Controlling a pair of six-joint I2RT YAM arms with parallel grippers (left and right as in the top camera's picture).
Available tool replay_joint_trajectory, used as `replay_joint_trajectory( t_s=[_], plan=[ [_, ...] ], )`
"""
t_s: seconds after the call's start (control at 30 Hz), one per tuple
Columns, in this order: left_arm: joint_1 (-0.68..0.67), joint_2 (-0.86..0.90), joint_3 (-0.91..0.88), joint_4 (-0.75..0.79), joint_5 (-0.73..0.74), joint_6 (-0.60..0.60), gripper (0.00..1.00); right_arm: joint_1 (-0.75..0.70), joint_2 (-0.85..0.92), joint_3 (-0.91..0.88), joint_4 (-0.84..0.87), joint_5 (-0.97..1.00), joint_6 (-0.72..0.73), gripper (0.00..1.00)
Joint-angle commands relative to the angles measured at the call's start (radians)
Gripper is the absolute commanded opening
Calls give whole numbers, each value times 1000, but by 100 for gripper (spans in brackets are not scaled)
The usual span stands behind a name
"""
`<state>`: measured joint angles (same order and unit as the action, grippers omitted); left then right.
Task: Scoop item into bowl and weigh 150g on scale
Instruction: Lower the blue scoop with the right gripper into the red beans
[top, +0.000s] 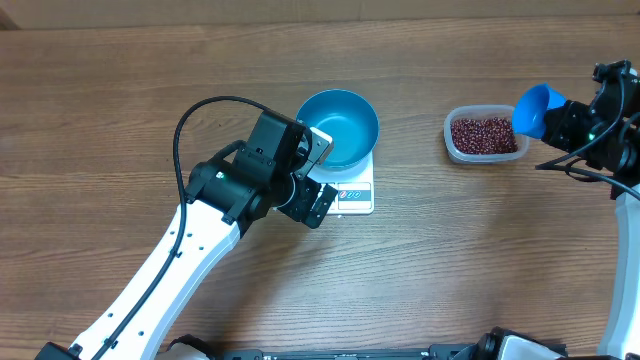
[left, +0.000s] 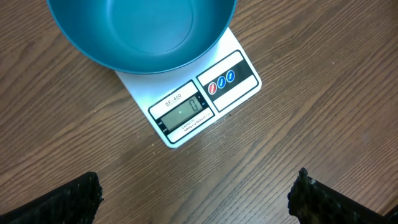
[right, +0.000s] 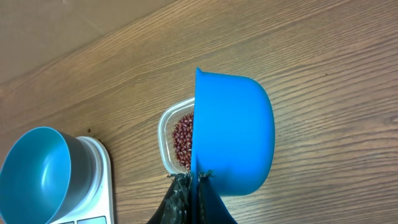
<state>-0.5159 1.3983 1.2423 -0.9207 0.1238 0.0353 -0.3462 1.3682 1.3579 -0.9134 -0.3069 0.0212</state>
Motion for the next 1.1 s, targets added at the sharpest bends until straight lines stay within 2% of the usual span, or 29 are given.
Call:
replay_joint_trajectory(
  t_s=[0.0, 0.57, 0.77, 0.83, 1.07],
  plan=[
    [5, -26, -10, 1, 7, 10, 100, -2, 14, 35, 0, 6, -30, 4],
    [5, -26, -9, 13, -24, 17, 100, -2, 28, 35, -13, -12, -30, 4],
    [6, -26, -10, -43, -58, -35, 99, -2, 29, 35, -12, -27, -31, 4],
    [6, -26, -13, -49, -82, -99, 100, -2, 29, 35, -12, -27, -31, 4],
    [6, -26, -35, -73, -90, -81, 100, -2, 31, 35, -11, -27, -31, 4]
  ],
)
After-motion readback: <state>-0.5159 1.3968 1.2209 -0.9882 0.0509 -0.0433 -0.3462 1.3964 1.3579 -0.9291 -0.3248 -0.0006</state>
